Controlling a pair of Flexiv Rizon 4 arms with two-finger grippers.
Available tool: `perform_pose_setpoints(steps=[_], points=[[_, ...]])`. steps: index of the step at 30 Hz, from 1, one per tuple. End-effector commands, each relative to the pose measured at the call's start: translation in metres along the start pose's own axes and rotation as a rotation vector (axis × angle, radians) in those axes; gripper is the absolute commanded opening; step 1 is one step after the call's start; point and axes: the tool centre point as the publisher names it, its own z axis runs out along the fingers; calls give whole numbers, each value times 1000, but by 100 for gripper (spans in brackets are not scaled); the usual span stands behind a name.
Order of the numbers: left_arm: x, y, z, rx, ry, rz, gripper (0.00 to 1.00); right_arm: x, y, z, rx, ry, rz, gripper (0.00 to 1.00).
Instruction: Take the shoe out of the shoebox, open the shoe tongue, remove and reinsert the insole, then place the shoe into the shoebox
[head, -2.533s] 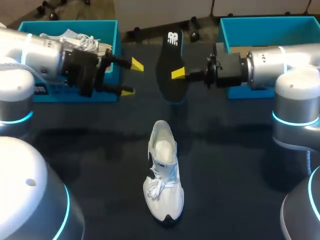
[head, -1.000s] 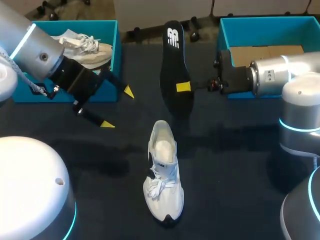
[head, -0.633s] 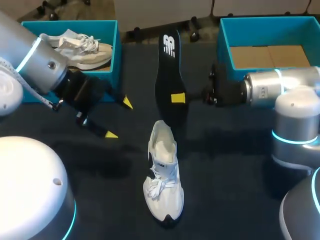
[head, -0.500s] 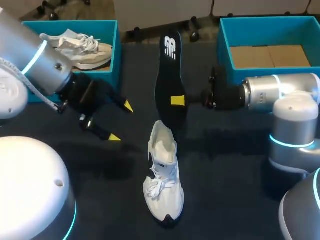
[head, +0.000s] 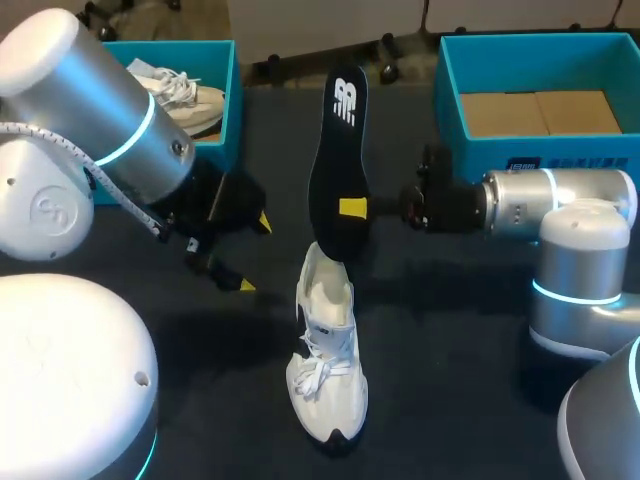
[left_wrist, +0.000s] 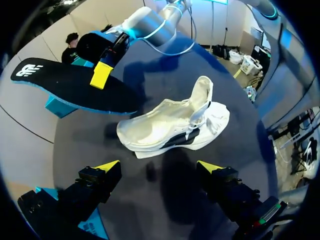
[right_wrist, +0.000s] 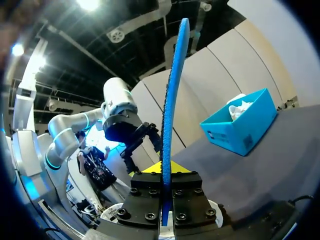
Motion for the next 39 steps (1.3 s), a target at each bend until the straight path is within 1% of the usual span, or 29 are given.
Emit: perform_pose_setpoints(steps=[1, 5, 6, 8, 12, 13, 26, 28, 31, 36, 39], points=[[-2, 5, 8, 23, 11, -7, 100, -1, -3, 5, -2, 16, -9, 0], [-5, 10, 21, 49, 50, 22, 100, -3, -11, 16, -15, 37, -28, 0], [-6, 10, 23, 44, 50, 20, 100, -4, -12, 18, -13, 48, -36, 0], [-6, 11, 28, 5, 50, 26, 100, -5, -15, 22, -13, 60, -39, 0], [-4, 10, 39, -5, 65, 7, 100, -7, -24, 30, 6, 71, -61, 0], [-3, 10, 41, -7, 75, 0, 100, -8, -28, 30, 0, 85, -68, 0], [-3, 10, 41, -7, 75, 0, 100, -8, -28, 30, 0, 85, -68, 0], [-3, 12, 53, -13, 77, -15, 100, -8, -30, 34, 4, 74, -69, 0], [-2, 15, 62, -8, 83, -22, 100, -10, -36, 38, 2, 59, -69, 0], [0, 18, 69, -4, 86, -29, 100, -8, -42, 38, -9, 50, -61, 0], [-1, 20, 72, -17, 96, -32, 100, -6, -46, 38, -25, 33, -56, 0]])
